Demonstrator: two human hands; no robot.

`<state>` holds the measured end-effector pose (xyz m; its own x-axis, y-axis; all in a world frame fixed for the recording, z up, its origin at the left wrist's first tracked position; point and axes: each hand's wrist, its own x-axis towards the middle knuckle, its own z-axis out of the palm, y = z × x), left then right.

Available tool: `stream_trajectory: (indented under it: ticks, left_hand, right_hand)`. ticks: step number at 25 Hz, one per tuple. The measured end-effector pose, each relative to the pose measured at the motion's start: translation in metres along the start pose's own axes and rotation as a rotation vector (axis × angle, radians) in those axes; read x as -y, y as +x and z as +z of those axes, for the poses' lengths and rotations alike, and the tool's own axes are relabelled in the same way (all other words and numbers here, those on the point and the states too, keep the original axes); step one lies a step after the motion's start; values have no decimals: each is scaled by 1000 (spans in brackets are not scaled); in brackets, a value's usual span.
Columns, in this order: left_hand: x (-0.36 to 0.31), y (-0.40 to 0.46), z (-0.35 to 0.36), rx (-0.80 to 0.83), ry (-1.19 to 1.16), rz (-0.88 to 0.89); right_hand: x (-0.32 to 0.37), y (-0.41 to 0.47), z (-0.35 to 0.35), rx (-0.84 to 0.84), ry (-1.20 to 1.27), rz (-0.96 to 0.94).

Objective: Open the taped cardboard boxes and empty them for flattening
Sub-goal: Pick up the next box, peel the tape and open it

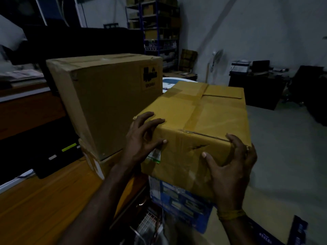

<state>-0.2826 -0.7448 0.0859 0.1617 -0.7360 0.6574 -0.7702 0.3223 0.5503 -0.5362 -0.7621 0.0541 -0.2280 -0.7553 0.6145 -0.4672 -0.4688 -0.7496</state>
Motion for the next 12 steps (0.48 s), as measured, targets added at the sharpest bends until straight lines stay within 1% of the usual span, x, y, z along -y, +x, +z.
stream_trajectory:
  ticks: [2,6,9,12]
  left_hand:
    - [-5,-13,-2,-39,-39,28]
    - [-25,-38,-15,-90,-14,51]
    - [-47,-66,-35,-112,-20,54]
    - [-74,-107,-65,-127,-48,42]
  right_hand:
    - [3,-6,-8,-3,13,-1]
    - [15,-16,-33,18,13,-37]
    - [32,-30,-62,28,12,-63]
    - [56,-64,-96,44,-1,-96]
